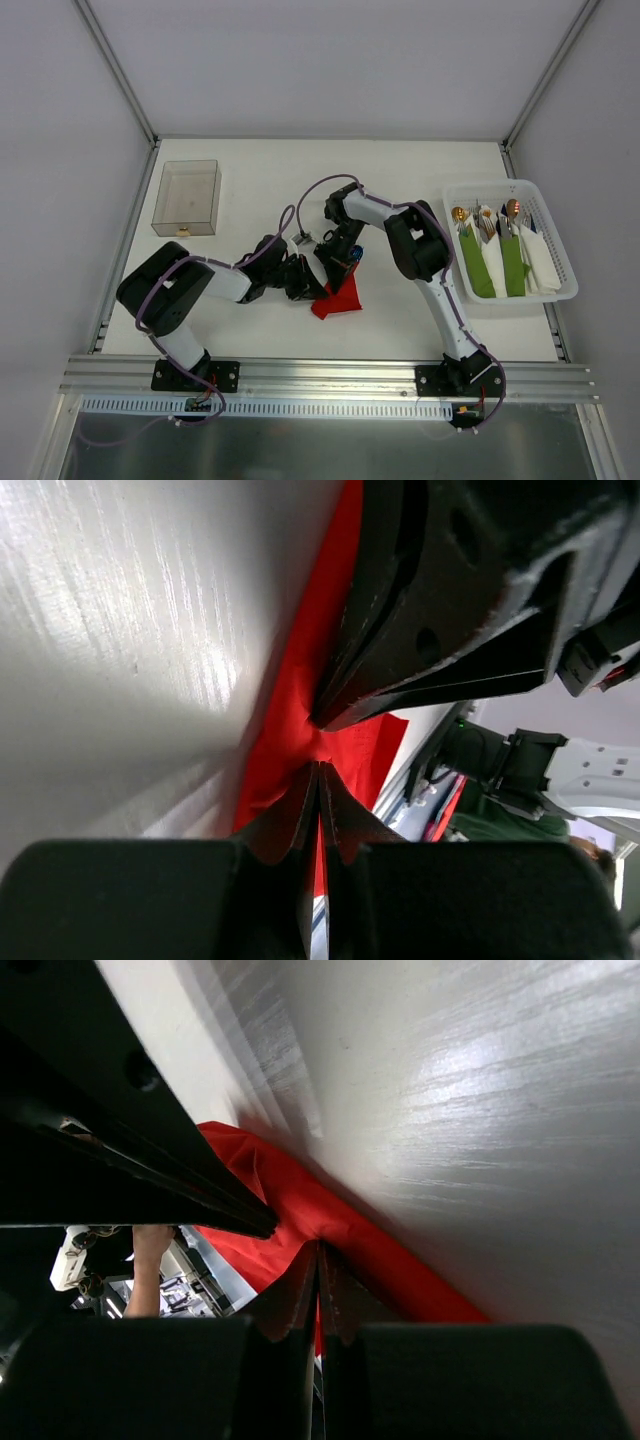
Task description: Place the utensils on the paper napkin and roll it up
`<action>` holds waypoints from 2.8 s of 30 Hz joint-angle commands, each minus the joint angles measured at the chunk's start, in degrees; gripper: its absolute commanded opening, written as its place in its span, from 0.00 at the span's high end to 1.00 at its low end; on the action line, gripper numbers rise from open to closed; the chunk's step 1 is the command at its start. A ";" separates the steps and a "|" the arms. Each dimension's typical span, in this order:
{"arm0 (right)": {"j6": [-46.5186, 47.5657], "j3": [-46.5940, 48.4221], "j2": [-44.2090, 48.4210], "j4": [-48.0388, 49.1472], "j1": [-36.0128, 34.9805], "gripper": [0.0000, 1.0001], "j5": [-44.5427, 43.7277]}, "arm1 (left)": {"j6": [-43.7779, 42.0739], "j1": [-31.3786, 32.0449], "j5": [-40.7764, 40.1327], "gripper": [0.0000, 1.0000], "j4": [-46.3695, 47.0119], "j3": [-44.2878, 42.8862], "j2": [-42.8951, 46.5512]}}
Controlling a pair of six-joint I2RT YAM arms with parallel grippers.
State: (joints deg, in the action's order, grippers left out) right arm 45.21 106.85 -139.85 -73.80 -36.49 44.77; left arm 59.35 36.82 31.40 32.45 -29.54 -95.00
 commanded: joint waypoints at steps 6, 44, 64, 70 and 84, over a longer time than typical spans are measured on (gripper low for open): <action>0.67 3.01 -2.88 1.03 -0.42 0.97 -3.20 | 7.27 0.80 4.02 0.98 17.47 3.35 -7.38; -35.62 -30.29 24.71 38.02 13.46 0.54 -3.90 | 15.71 0.01 -3.71 1.00 15.02 7.83 -14.33; -47.76 -33.72 20.32 45.41 13.99 0.76 -10.58 | 15.53 0.01 -4.24 1.00 14.14 8.09 -13.37; -47.06 -33.90 20.32 46.99 14.08 1.00 -9.01 | 14.74 0.01 -4.15 1.00 13.87 7.66 -12.84; -43.10 -31.79 23.22 51.74 14.08 1.00 0.49 | 0.87 0.01 -5.72 0.66 0.36 1.07 -0.99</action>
State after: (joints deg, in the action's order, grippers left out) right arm -0.43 74.02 -118.15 -24.84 -22.41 42.35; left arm 68.14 36.71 30.55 44.69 -26.68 -99.57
